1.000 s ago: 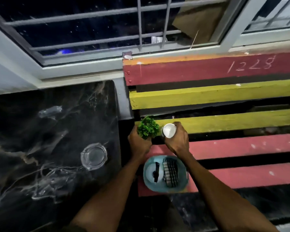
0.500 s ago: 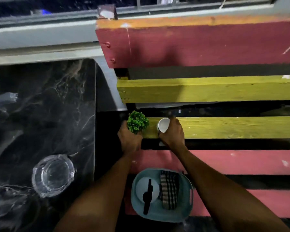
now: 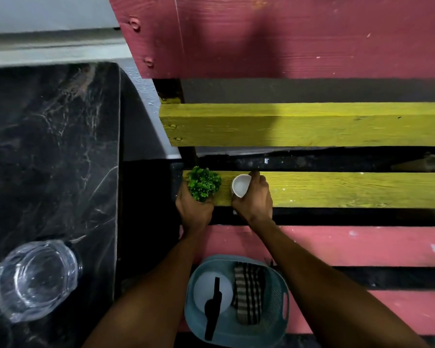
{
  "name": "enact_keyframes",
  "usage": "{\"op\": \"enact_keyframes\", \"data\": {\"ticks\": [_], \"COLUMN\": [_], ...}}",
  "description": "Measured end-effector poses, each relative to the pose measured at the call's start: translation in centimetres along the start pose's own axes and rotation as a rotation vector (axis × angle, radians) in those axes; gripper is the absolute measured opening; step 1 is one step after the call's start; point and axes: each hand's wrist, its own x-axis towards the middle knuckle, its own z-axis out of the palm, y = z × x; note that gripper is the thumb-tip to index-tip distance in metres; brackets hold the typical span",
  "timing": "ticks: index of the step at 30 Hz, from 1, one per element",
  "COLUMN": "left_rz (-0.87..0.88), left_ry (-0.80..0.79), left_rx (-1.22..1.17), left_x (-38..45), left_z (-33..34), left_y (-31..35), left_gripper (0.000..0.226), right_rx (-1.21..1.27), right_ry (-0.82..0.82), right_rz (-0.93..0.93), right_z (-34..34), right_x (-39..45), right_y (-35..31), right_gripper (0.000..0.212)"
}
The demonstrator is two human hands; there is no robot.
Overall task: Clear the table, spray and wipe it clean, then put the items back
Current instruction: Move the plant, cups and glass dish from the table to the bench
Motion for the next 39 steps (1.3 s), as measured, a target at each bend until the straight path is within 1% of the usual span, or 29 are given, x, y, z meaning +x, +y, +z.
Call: {"op": "enact_keyframes", "data": {"ticks": [4, 7, 10, 14, 16, 18, 21, 24, 27, 28, 30, 33, 36, 37, 39], "left_rz": [0.014, -0.016, -0.016, -0.021, -0.025, 0.018, 0.139, 0.241, 0.37, 0.425, 0.505, 0.631, 0.745, 0.749, 0.736], "left_ry": [0.026, 0.016, -0.013, -0.078, -0.111, -0.139, -0.191, -0.2, -0.165, -0.154, -0.173, -0.218, -0.199, -0.185, -0.192], "left_rx": [-0.043, -0.055, -0.029, 0.046, 0.086, 0.131, 0.178, 0.138, 0.075, 0.08, 0.074, 0.081, 0.087, 0.086, 0.115], "left_x": [-0.5, -0.8, -1.0, -1.4, -2.1, -3.1, -5.0, -7.3, -9.3, -9.6, -9.7, -9.2, -8.6, -8.7, -8.9], "left_z": [0.4, 0.5, 0.3, -1.1, -2.6, -4.4, -7.2, -10.7, -14.7, -15.9, -18.3, -22.9, -27.7, -29.7, -33.1], "left_y": [-0.5, -0.7, -0.8, -0.2, 0.6, 1.6, 3.7, 6.6, 9.3, 9.7, 10.1, 10.0, 9.3, 8.9, 7.9], "left_gripper": [0.069, 0.077, 0.081, 0.08, 0.083, 0.084, 0.073, 0.057, 0.035, 0.029, 0.025, 0.022, 0.024, 0.025, 0.02], "right_rx": [0.008, 0.017, -0.002, -0.064, -0.09, -0.097, -0.073, 0.032, 0.153, 0.181, 0.228, 0.272, 0.312, 0.318, 0.314], "right_ry": [0.052, 0.073, 0.058, 0.045, 0.081, 0.122, 0.145, 0.201, 0.244, 0.262, 0.304, 0.353, 0.398, 0.42, 0.432], "right_rz": [-0.012, -0.024, -0.033, -0.03, -0.065, -0.114, -0.189, -0.297, -0.457, -0.493, -0.516, -0.514, -0.541, -0.561, -0.568], "right_z": [0.4, 0.7, 0.6, -0.5, -1.7, -3.1, -4.8, -5.9, -7.1, -7.6, -8.2, -8.6, -8.2, -7.9, -7.1], "right_x": [-0.2, -0.4, -0.4, -1.1, -2.2, -3.6, -6.2, -8.9, -12.0, -13.1, -15.1, -18.7, -22.7, -24.3, -27.2], "right_y": [0.3, 0.3, 0.2, -0.6, -1.6, -3.0, -5.3, -7.7, -11.2, -12.6, -15.0, -18.1, -21.1, -22.2, -24.1], "right_gripper": [0.077, 0.075, 0.079, 0.086, 0.081, 0.068, 0.052, 0.032, 0.026, 0.024, 0.014, 0.014, 0.013, 0.015, 0.026]}}
